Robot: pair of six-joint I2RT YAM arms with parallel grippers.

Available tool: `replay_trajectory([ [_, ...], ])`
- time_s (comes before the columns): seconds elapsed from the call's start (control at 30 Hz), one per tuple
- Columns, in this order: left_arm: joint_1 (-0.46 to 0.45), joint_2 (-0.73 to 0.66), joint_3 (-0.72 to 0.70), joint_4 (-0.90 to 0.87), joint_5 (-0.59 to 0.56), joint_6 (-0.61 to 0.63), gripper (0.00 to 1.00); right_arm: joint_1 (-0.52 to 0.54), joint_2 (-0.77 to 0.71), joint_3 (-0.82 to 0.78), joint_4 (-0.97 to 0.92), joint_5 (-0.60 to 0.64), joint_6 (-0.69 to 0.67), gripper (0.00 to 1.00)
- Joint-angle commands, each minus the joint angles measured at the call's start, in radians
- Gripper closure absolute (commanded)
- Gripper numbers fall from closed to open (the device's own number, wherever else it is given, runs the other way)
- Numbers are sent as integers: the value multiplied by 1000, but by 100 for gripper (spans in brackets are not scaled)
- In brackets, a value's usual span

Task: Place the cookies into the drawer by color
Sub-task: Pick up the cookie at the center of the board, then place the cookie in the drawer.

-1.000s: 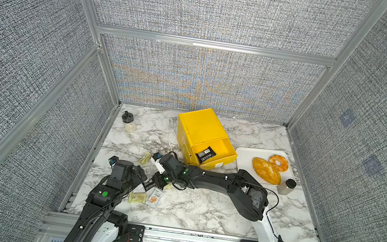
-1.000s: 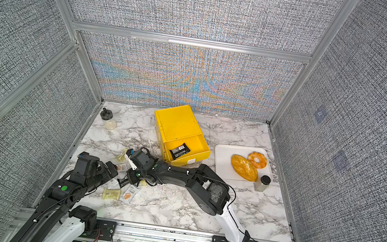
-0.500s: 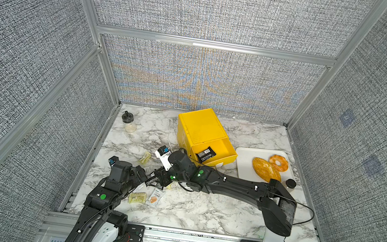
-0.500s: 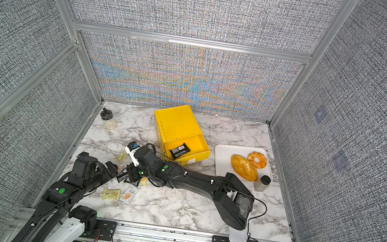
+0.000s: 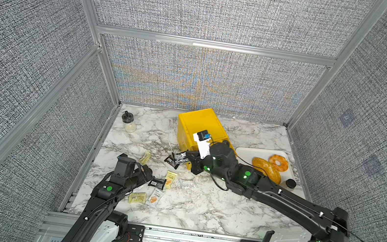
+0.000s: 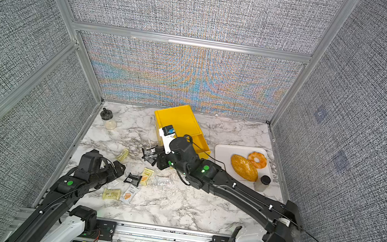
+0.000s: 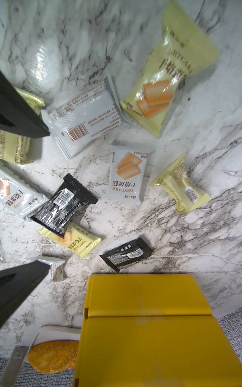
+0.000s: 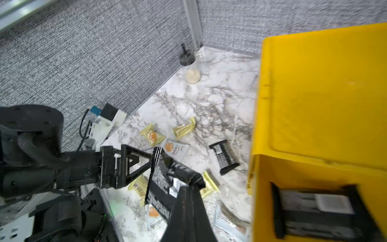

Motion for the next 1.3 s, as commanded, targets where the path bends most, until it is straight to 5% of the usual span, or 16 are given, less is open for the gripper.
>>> replay_trajectory([
  [0.0,-2,56,19,68,63,31,4,-54,-71,-32,-19,43,-25,93],
  [0.4,-13,265,145,102,71,79,11,-317,-95,-6,-162,76,-104,91],
  [0.57,-28,377,214,104,68,95,14,-340,-65,17,-197,73,-118,47],
  [0.73,-56,473,278,115,70,87,22,-341,-95,6,-233,68,-114,39],
  [1.07,-122,673,393,159,60,-53,14,-338,-381,-322,-105,108,-105,9],
  [1.27,-135,804,474,127,67,-226,18,-341,-503,-458,-53,89,-65,7],
])
